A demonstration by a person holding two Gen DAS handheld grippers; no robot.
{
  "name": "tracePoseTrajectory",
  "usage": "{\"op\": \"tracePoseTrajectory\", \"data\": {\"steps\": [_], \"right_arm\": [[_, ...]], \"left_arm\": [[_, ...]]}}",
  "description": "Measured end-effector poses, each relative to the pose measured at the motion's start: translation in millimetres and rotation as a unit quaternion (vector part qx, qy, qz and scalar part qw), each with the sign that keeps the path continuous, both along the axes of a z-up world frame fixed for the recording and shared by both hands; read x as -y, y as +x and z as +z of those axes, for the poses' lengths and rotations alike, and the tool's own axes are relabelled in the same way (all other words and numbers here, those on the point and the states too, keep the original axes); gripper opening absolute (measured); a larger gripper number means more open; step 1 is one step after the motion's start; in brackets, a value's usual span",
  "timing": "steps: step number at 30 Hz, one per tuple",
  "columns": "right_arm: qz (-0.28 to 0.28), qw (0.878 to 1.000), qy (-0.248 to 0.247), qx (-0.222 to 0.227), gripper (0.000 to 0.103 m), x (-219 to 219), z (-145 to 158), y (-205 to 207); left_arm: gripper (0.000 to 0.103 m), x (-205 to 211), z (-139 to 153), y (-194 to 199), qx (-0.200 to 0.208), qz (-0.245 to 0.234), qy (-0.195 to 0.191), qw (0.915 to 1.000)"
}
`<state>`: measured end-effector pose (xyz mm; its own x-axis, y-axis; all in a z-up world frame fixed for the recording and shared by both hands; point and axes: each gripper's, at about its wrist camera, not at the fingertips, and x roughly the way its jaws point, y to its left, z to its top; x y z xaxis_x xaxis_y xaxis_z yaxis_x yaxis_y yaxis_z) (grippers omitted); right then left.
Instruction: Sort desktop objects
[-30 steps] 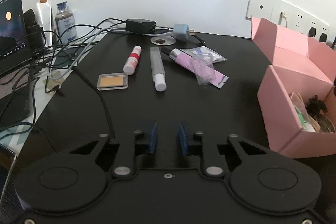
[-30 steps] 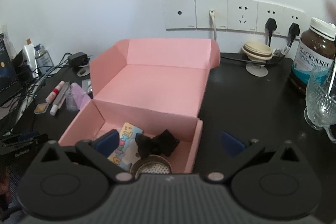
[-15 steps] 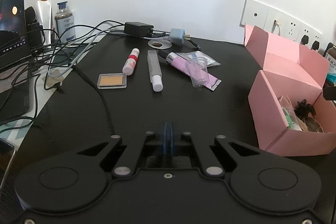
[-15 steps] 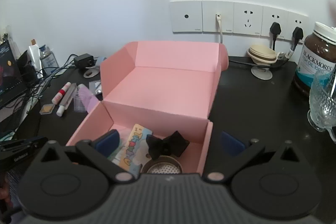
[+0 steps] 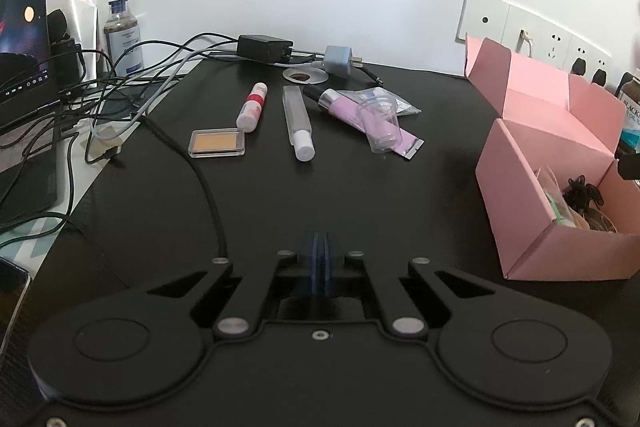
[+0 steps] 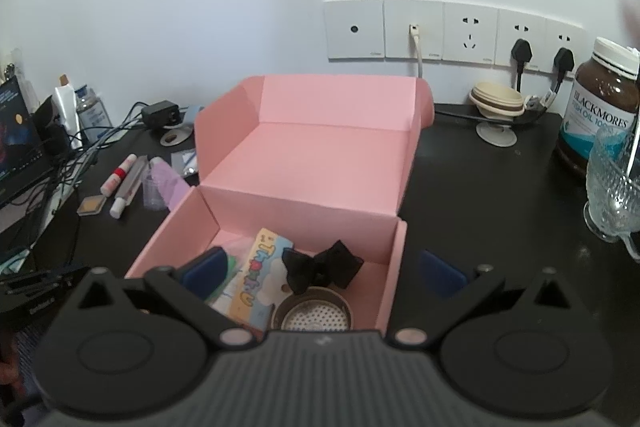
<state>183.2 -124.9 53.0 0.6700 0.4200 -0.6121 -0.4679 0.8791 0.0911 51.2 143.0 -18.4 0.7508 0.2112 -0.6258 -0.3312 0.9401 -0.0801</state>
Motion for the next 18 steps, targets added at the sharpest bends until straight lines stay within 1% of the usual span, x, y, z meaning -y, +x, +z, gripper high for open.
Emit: {"op": "tracePoseTrajectory", "data": {"steps": [3, 7, 10, 13, 15, 16, 17, 18], "right_arm": [[-0.003, 1.000, 0.000, -0.003, 0.102, 0, -1, 2], [-0.004, 1.000, 0.002, -0.007, 0.102, -1, -3, 3], [-0.003, 1.000, 0.003, -0.009, 0.102, -2, -5, 4], [-0.001, 1.000, 0.004, -0.011, 0.102, -4, -6, 4], [0.001, 1.000, 0.003, -0.013, 0.102, -5, -8, 4], [0.002, 1.000, 0.003, -0.015, 0.102, -5, -8, 4], [0.003, 1.000, 0.002, -0.016, 0.102, -6, -9, 4], [0.005, 1.000, 0.001, -0.017, 0.102, -7, -10, 4]], "left_arm": [[0.003, 1, 3, 0, 0.007, 0.000, 0.007, 0.9999], [0.003, 7, 10, -5, 0.029, -0.009, 0.027, 0.9992], [0.003, 5, 9, -11, 0.037, -0.004, 0.026, 0.9990], [0.007, 0, 10, -13, 0.047, 0.005, 0.021, 0.9986], [0.019, -9, 13, -6, 0.056, 0.017, 0.012, 0.9982], [0.042, -14, 15, -2, 0.059, 0.023, 0.008, 0.9979], [0.059, -18, 17, 4, 0.065, 0.028, 0.010, 0.9975], [0.059, -21, 19, 11, 0.073, 0.031, 0.019, 0.9967]]}}
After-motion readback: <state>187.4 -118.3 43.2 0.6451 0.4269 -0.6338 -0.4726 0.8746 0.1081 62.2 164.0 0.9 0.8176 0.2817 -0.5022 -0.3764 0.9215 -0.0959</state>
